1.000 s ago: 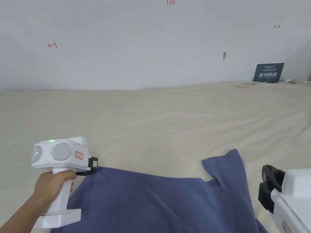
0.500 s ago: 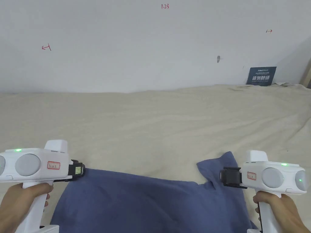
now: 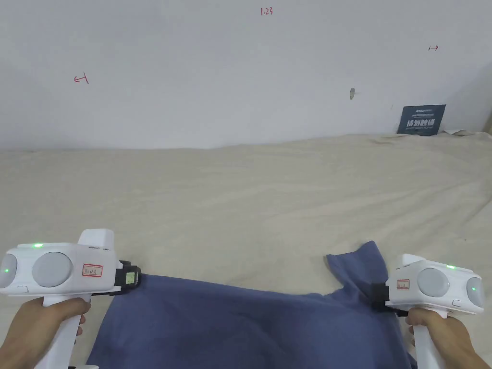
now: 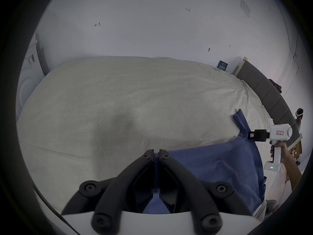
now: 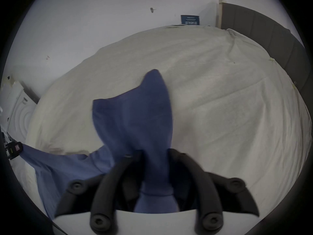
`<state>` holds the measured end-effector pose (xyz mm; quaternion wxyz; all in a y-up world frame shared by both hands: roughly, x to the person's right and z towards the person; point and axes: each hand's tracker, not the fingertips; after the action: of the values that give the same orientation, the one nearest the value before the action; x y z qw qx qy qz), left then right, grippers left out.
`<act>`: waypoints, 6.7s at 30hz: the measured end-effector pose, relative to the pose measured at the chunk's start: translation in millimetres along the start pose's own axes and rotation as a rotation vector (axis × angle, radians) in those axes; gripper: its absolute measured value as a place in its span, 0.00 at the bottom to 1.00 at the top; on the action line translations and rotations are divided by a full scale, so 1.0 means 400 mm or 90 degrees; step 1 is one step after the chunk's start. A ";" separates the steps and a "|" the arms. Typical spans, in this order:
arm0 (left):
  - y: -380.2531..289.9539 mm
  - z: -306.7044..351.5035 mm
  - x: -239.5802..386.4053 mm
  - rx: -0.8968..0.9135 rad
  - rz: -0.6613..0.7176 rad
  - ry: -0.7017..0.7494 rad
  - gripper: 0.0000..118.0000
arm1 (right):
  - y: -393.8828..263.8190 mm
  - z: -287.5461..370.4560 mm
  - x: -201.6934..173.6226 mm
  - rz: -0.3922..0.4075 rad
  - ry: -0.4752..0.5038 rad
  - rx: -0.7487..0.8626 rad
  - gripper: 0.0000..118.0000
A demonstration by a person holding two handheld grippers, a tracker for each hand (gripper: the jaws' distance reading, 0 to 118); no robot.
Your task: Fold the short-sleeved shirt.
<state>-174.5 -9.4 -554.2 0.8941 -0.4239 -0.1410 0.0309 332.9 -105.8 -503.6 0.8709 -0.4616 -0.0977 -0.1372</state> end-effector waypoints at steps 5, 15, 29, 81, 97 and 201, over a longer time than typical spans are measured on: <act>-0.014 -0.019 -0.013 -0.005 -0.007 0.006 0.02 | 0.006 0.035 -0.035 0.052 -0.016 0.038 0.04; -0.012 0.067 -0.031 0.018 0.016 0.016 0.02 | 0.031 0.238 -0.048 0.089 0.013 0.102 0.03; 0.270 0.392 -0.012 0.186 0.023 0.071 0.02 | 0.288 0.639 -0.169 0.141 0.067 0.287 0.03; -0.195 0.311 -0.109 0.097 0.068 0.079 0.02 | -0.115 0.532 -0.101 0.140 0.105 0.213 0.03; -0.509 0.266 -0.150 0.011 0.105 0.076 0.02 | -0.459 0.489 -0.006 0.098 0.088 0.135 0.03; -0.641 0.479 -0.038 0.013 0.075 0.108 0.00 | -0.565 0.752 -0.075 0.138 -0.003 0.534 0.00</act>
<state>-259.0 -32.3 -245.9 0.9036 -0.4236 -0.0394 0.0492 217.2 27.5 -170.0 0.9923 -0.0754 -0.0983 0.0078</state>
